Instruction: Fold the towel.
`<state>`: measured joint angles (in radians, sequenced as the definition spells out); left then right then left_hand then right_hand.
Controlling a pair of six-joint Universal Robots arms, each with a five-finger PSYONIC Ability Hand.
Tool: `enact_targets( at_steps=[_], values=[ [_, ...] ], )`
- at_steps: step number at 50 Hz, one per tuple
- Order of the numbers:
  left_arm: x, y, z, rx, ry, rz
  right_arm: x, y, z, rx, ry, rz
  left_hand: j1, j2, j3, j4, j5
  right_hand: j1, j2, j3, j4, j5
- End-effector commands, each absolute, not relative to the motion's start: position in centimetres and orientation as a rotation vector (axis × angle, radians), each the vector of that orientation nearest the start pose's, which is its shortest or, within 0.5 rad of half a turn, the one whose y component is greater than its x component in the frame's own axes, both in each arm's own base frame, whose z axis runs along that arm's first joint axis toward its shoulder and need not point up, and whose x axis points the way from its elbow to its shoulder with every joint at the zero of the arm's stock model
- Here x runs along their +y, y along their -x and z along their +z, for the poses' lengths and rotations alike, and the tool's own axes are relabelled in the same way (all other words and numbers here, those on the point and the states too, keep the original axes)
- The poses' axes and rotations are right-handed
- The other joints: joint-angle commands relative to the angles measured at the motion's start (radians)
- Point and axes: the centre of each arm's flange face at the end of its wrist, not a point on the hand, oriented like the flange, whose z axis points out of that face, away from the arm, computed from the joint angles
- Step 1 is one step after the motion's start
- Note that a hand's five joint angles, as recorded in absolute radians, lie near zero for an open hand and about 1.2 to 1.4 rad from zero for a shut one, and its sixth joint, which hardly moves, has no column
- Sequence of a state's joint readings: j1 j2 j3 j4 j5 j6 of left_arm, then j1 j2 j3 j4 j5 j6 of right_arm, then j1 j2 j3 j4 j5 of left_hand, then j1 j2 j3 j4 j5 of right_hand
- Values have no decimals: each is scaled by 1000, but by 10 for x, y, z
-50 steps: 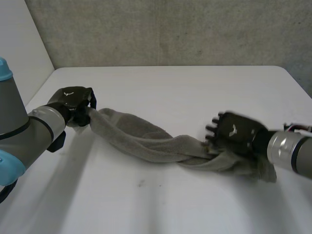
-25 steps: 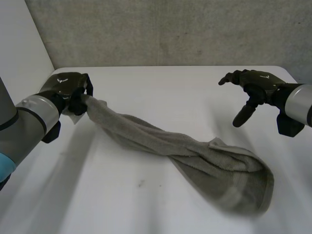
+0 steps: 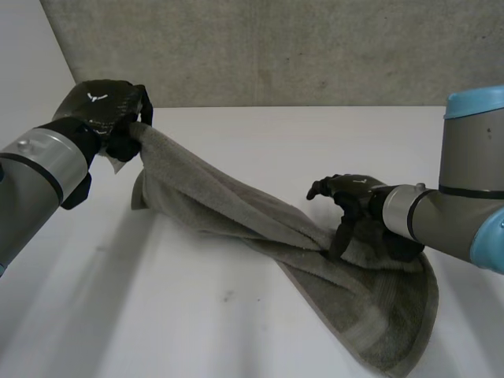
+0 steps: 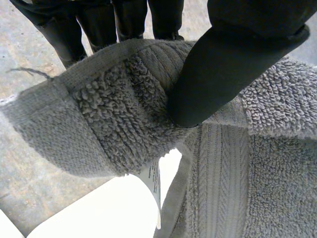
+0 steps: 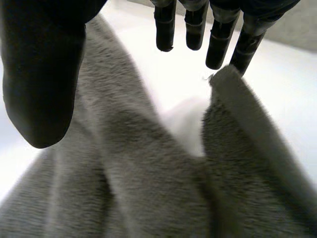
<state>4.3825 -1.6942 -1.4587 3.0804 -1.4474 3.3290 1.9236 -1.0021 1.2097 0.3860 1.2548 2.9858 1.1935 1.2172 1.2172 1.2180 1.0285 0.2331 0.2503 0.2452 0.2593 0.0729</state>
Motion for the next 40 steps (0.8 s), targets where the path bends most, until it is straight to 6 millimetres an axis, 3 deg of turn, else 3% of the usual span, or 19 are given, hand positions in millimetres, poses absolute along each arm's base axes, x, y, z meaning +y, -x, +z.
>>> enact_targets(
  at_steps=[1,5,11,29,32,40],
  values=[
    [-265,240,289,2330,-783,-2221,-292,-264,196,2344,973,-1518,203,179,179,178,193,-59,-76,-71,-85,-73],
    [-266,238,284,2327,-774,-2218,-292,-260,188,2384,1152,-1588,203,179,179,178,193,-43,-60,-55,-69,-57],
    [-267,236,279,2338,-766,-2202,-297,-258,174,2424,1282,-1585,203,179,179,178,193,13,-4,1,-13,-1],
    [-268,231,272,2357,-764,-2178,-333,-267,150,2386,1397,-1654,203,179,179,178,193,13,-4,1,-13,-1],
    [-269,232,272,2350,-763,-2185,-335,-267,142,2398,1454,-1633,203,179,179,178,193,197,180,185,171,183],
    [-275,225,271,2343,-731,-2181,-334,-263,132,2442,1564,-1541,203,179,179,178,193,204,187,192,178,190]
  ],
)
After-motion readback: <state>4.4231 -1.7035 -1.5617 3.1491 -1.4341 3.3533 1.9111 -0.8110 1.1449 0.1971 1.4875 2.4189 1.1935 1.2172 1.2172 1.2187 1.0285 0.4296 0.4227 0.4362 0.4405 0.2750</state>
